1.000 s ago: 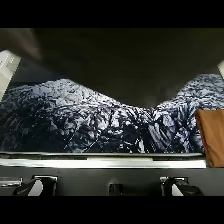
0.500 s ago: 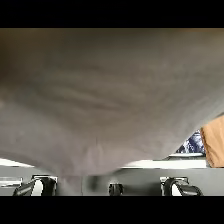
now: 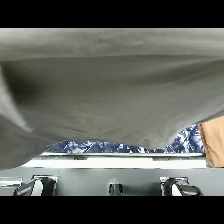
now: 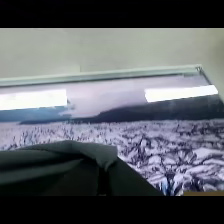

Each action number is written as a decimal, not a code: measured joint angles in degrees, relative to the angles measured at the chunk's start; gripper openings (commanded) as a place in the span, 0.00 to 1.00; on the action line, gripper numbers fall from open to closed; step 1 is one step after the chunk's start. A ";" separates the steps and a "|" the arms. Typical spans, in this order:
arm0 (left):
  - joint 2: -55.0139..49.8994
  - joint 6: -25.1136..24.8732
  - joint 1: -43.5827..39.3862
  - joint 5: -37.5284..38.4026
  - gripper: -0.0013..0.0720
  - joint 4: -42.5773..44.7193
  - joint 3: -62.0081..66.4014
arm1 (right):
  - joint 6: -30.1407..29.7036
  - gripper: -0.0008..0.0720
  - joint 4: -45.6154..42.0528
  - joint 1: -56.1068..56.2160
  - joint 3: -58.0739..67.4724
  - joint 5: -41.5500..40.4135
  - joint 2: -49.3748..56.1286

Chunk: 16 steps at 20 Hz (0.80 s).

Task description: Fold the clothes and pants, and hang the long-sleeved shirts on hangers.

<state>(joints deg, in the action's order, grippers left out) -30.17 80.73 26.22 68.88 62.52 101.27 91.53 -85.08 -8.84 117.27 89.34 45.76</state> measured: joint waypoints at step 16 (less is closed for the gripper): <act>-55.34 -3.50 -14.75 -12.66 0.05 -11.06 -19.23 | 10.73 0.08 18.53 0.44 -7.41 -19.67 56.37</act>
<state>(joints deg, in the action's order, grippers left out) -85.52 77.23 11.46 56.23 51.46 82.04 102.26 -66.54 -8.40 109.86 69.67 102.13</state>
